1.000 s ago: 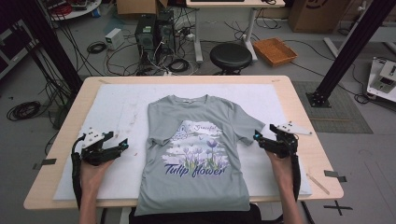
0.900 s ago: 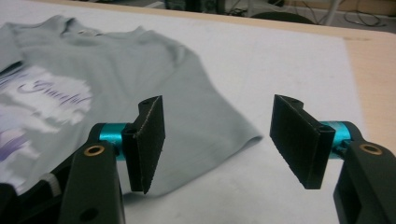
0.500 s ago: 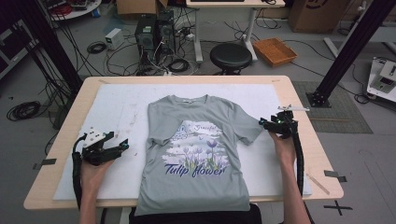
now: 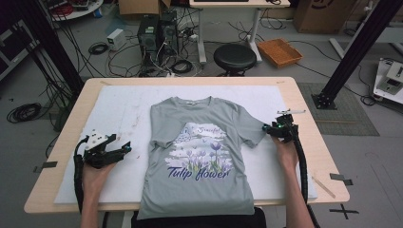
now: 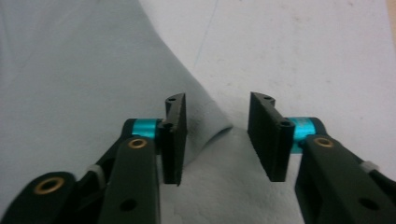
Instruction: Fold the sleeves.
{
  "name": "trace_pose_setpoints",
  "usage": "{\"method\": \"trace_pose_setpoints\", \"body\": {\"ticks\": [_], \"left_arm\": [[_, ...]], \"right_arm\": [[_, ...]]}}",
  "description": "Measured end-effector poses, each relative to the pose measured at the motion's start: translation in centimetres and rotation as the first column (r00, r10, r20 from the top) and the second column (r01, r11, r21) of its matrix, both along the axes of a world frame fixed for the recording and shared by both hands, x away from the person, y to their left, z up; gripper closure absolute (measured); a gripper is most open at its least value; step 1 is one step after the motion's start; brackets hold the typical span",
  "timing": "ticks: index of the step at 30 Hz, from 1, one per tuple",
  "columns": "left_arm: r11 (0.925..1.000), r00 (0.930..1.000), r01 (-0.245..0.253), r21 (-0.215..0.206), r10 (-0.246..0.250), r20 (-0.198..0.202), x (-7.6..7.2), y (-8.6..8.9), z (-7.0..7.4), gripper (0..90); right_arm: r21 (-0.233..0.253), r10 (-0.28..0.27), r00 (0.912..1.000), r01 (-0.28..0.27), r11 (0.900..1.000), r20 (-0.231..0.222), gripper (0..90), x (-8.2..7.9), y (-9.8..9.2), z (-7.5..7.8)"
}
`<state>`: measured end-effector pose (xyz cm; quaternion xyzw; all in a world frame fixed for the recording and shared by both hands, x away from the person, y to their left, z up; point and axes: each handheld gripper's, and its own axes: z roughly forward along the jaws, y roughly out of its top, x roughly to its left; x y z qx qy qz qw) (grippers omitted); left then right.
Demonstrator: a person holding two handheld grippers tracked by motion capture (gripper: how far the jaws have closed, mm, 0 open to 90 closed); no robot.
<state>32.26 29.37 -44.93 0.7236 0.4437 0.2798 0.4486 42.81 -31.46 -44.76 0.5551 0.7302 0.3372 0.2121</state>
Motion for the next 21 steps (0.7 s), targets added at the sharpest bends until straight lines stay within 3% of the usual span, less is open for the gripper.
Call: {"method": "trace_pose_setpoints", "body": {"ticks": [3, 4, 6, 10, 14, 21], "left_arm": [[1.0000, 1.0000, 0.001, 0.003, -0.001, 0.000, 0.0, 0.0, 0.0, 31.0], [1.0000, 1.0000, 0.001, 0.005, -0.001, -0.001, 0.0, 0.0, 0.0, 31.0], [1.0000, 1.0000, 0.000, 0.004, 0.000, 0.000, 0.0, -0.1, 0.0, 31.1], [1.0000, 1.0000, -0.001, 0.003, 0.001, -0.002, 0.0, -0.1, 0.0, 31.1], [1.0000, 1.0000, -0.002, 0.005, 0.002, -0.002, 0.0, -0.1, 0.0, 31.1], [1.0000, 1.0000, -0.002, 0.004, 0.002, -0.002, 0.0, -0.1, 0.0, 31.1]], "right_arm": [[0.016, 0.029, 0.9996, -0.029, 0.999, 0.003, 74.1, -0.1, 0.2, -0.1], [0.034, 0.051, 0.9987, -0.051, 0.998, -0.002, 83.1, -0.1, 0.2, 0.0], [0.038, 0.071, 0.9975, -0.071, 0.997, -0.003, 86.0, -0.1, 0.4, 0.0], [0.023, 0.092, 0.9956, -0.093, 0.995, 0.013, 87.1, -0.5, 0.9, 0.6], [0.006, 0.113, 0.9912, -0.114, 0.993, 0.069, 87.3, -1.4, 1.7, 2.2], [0.001, 0.217, 0.9746, -0.217, 0.976, 0.057, 87.1, -1.3, 4.4, 3.9]]}}
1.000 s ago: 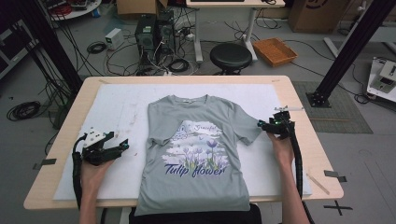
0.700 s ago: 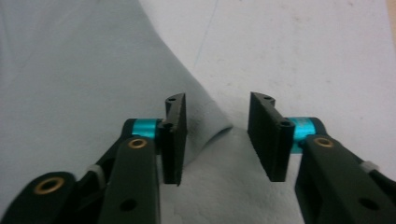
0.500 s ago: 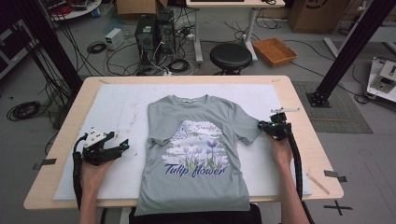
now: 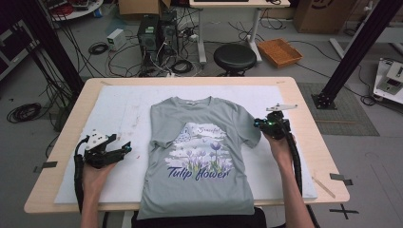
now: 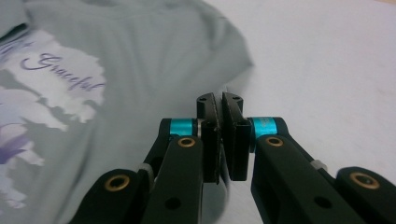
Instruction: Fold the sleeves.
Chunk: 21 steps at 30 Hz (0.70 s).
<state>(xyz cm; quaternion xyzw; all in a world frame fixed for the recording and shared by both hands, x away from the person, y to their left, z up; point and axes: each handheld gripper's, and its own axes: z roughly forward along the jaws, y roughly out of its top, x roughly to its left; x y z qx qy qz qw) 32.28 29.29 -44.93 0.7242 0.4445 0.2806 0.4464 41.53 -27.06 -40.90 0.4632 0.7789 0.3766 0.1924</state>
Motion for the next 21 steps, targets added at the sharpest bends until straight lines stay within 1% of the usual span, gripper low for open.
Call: {"method": "trace_pose_setpoints", "body": {"ticks": [1, 2, 3, 4, 7, 9, 10, 12, 14, 15, 19, 21], "left_arm": [[1.0000, 1.0000, 0.000, 0.000, 0.000, 0.000, 0.0, 0.0, 0.0, 31.1], [1.0000, 1.0000, 0.000, 0.000, 0.000, 0.000, 0.0, 0.0, 0.0, 31.1], [1.0000, 1.0000, 0.002, 0.000, -0.002, 0.001, 0.0, 0.0, 0.0, 31.1], [1.0000, 1.0000, 0.002, 0.000, -0.002, 0.001, 0.0, 0.0, 0.0, 31.1], [1.0000, 1.0000, 0.004, -0.001, -0.004, 0.002, 0.0, 0.0, 0.0, 31.1], [1.0000, 1.0000, 0.004, 0.001, -0.004, 0.002, 0.0, 0.0, 0.0, 31.1], [1.0000, 1.0000, 0.004, 0.001, -0.004, 0.001, 0.0, 0.0, 0.0, 31.1], [1.0000, 1.0000, 0.005, 0.001, -0.005, 0.002, 0.0, 0.0, 0.0, 31.1], [1.0000, 1.0000, 0.005, 0.000, -0.005, 0.003, 0.0, 0.0, 0.0, 31.1], [1.0000, 1.0000, 0.005, 0.002, -0.005, 0.002, 0.0, 0.0, 0.0, 31.1], [1.0000, 1.0000, 0.005, 0.001, -0.005, 0.003, 0.0, 0.0, 0.0, 31.1], [1.0000, 1.0000, 0.005, 0.001, -0.005, 0.002, 0.0, 0.0, 0.0, 31.1]], "right_arm": [[-0.016, 0.022, 0.9998, -0.022, 1.000, 0.001, 87.1, 0.2, 0.8, 0.1], [-0.026, 0.036, 0.9993, -0.037, 0.999, -0.011, 87.1, 0.4, 1.5, 0.2], [-0.030, 0.043, 0.9990, -0.043, 0.999, -0.013, 87.1, 0.5, 1.8, 0.2], [-0.045, 0.063, 0.9978, -0.064, 0.997, -0.020, 87.1, 0.9, 2.8, 0.3], [-0.069, 0.094, 0.9950, -0.097, 0.993, -0.034, 87.1, 1.6, 4.7, 0.4], [-0.090, 0.102, 0.9939, -0.106, 0.990, -0.041, 87.1, 1.9, 5.8, 0.6], [-0.100, 0.115, 0.9923, -0.119, 0.988, -0.045, 87.1, 2.2, 6.5, 0.6], [-0.106, 0.138, 0.9890, -0.143, 0.984, -0.054, 87.1, 2.6, 7.4, 0.6], [-0.117, 0.156, 0.9849, -0.164, 0.979, -0.074, 87.1, 3.1, 8.5, 0.6], [-0.122, 0.163, 0.9839, -0.171, 0.978, -0.075, 87.1, 3.3, 8.8, 0.5], [-0.121, 0.185, 0.9786, -0.195, 0.973, -0.090, 87.1, 3.9, 10.4, 0.5], [-0.116, 0.204, 0.9752, -0.213, 0.970, -0.087, 87.0, 4.0, 11.2, 0.6]]}}
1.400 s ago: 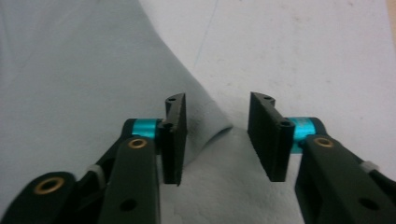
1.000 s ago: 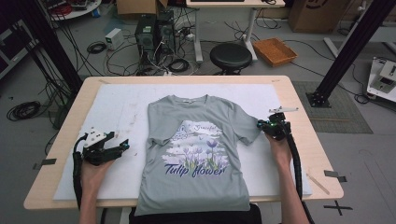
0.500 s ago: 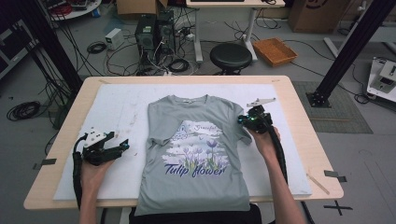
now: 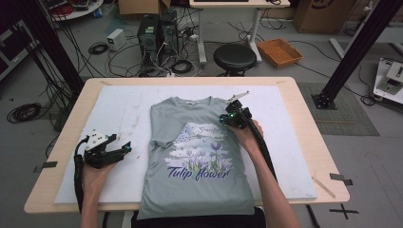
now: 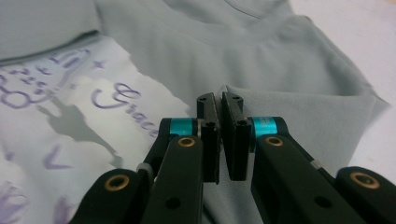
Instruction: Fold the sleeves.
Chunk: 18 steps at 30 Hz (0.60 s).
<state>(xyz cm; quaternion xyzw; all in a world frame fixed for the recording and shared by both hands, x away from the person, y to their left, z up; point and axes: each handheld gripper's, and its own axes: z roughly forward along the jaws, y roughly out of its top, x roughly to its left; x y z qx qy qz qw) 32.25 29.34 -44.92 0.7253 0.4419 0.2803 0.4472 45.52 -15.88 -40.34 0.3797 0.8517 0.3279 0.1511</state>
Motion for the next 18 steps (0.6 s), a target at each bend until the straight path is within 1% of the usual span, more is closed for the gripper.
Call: {"method": "trace_pose_setpoints", "body": {"ticks": [3, 5, 7, 11, 16, 18], "left_arm": [[1.0000, 1.0000, 0.000, 0.000, 0.000, 0.000, 0.0, 0.0, 0.0, 31.1], [1.0000, 1.0000, -0.001, 0.000, 0.001, 0.001, 0.0, 0.0, 0.0, 31.1], [1.0000, 1.0000, -0.001, 0.000, 0.001, 0.001, 0.0, 0.0, 0.0, 31.1], [1.0000, 1.0000, 0.001, 0.001, -0.001, 0.000, 0.0, 0.0, 0.0, 31.1], [1.0000, 1.0000, 0.000, 0.000, 0.000, 0.002, 0.0, 0.0, 0.0, 31.1], [1.0000, 1.0000, 0.000, 0.000, 0.000, 0.001, 0.0, 0.0, 0.0, 31.1]], "right_arm": [[-0.020, 0.035, 0.9994, -0.035, 0.999, 0.000, 87.0, -0.1, 1.4, 0.1], [-0.024, 0.054, 0.9985, -0.054, 0.998, -0.010, 87.0, 0.1, 2.4, 0.0], [-0.021, 0.062, 0.9980, -0.062, 0.998, -0.011, 87.0, 0.2, 3.2, -0.2], [-0.034, 0.075, 0.9970, -0.076, 0.997, -0.021, 87.0, 0.7, 4.3, -1.0], [-0.005, 0.094, 0.9939, -0.095, 0.996, -0.058, 87.0, 1.1, 4.8, -2.1], [0.012, 0.098, 0.9930, -0.098, 0.995, -0.065, 87.0, 1.2, 4.9, -2.4]]}}
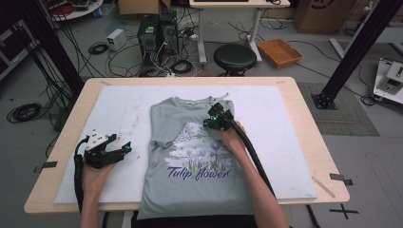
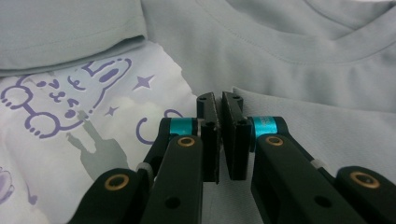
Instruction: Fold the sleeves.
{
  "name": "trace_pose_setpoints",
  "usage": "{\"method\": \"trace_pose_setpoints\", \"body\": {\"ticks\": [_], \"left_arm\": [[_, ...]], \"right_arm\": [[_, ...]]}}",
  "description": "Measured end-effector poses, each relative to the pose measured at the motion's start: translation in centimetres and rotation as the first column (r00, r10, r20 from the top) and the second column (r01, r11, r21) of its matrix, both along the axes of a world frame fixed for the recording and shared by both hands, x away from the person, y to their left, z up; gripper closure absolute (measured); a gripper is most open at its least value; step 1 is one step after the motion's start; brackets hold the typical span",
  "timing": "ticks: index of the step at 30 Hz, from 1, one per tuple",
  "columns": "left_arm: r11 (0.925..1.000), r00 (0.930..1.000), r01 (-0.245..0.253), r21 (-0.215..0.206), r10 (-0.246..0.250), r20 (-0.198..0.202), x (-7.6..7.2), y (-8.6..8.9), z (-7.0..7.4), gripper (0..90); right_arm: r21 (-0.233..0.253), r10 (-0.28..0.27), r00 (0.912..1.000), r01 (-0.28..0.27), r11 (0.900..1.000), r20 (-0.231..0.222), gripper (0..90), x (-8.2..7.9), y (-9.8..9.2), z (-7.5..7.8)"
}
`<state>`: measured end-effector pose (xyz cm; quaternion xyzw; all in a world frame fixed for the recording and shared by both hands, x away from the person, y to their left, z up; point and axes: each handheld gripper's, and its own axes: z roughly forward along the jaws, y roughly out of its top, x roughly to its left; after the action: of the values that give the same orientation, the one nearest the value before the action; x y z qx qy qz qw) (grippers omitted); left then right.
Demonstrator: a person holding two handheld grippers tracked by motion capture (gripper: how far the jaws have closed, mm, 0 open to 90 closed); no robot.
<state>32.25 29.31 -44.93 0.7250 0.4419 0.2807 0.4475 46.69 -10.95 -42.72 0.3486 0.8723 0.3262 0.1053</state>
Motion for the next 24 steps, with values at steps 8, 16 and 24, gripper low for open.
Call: {"method": "trace_pose_setpoints", "body": {"ticks": [8, 16, 24], "left_arm": [[1.0000, 1.0000, -0.001, 0.000, 0.001, -0.001, 0.0, 0.0, 0.0, 31.1], [1.0000, 1.0000, -0.001, 0.001, 0.001, 0.002, 0.0, 0.0, 0.0, 31.1], [1.0000, 1.0000, -0.001, 0.006, 0.001, 0.000, 0.0, -0.1, 0.0, 31.1]], "right_arm": [[0.047, 0.010, 0.9999, -0.010, 0.999, 0.005, 65.7, 0.0, 0.0, 0.0], [0.191, -0.164, 0.9821, 0.144, 0.971, 0.093, 51.9, -0.9, -5.1, 3.9], [0.109, -0.148, 0.9867, 0.140, 0.984, 0.067, 53.1, -4.5, -8.6, 2.2]]}}
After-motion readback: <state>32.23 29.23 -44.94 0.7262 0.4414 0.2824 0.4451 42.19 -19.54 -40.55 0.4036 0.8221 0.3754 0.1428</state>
